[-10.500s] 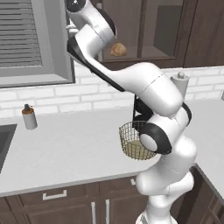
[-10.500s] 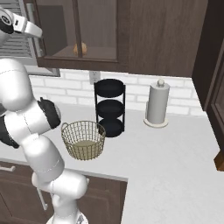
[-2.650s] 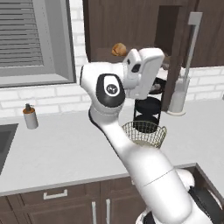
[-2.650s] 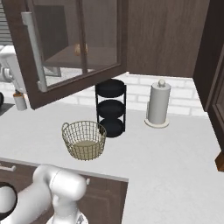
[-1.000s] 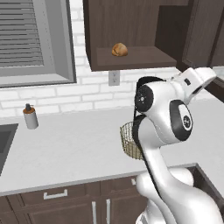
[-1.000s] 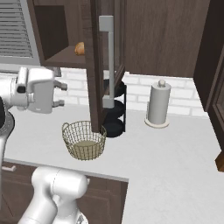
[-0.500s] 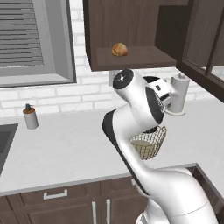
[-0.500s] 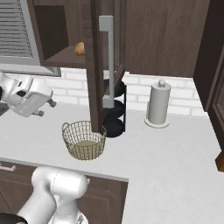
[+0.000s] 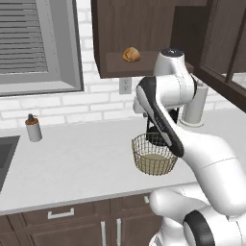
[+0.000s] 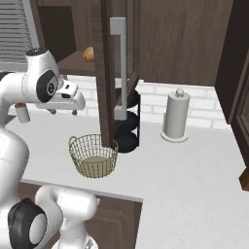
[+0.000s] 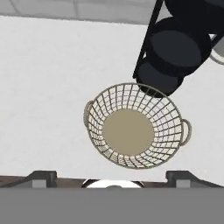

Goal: Open the cabinet, pick up the bread from the cabinet and place it in the basket. Then move the basket to the dining counter.

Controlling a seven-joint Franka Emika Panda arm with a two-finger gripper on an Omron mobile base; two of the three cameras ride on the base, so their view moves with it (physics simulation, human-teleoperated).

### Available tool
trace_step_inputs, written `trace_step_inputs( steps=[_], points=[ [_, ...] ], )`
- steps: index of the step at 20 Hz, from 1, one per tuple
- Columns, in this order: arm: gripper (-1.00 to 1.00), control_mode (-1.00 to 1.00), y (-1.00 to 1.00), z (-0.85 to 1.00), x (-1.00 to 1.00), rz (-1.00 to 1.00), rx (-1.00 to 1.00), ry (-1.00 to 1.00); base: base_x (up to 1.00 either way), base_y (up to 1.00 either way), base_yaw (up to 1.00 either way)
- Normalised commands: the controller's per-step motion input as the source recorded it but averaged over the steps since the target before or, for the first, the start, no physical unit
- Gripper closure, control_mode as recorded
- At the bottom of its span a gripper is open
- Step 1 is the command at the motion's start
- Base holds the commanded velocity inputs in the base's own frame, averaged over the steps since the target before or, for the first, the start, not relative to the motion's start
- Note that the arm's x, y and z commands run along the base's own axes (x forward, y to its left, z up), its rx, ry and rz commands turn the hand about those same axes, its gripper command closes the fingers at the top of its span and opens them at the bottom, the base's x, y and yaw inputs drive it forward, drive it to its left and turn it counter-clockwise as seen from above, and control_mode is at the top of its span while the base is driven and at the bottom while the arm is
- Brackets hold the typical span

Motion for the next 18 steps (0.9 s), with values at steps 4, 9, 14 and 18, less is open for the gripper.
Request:
trace_step_inputs(
  steps=[4, 9, 14, 18],
  points=[
    [-1.0, -1.0, -0.02, -0.09, 0.4, -0.03, 0.47, -0.1, 0.0, 0.0, 0.0],
    [-1.0, -1.0, -0.03, 0.16, -0.03, 0.01, -0.03, -0.14, 0.0, 0.0, 0.0],
    [-1.0, -1.0, 0.0, 0.43, 0.0, 0.05, -0.14, -0.2, 0.0, 0.0, 0.0],
    [-1.0, -1.0, 0.0, 0.55, 0.02, 0.03, -0.13, -0.23, 0.0, 0.0, 0.0]
  ],
)
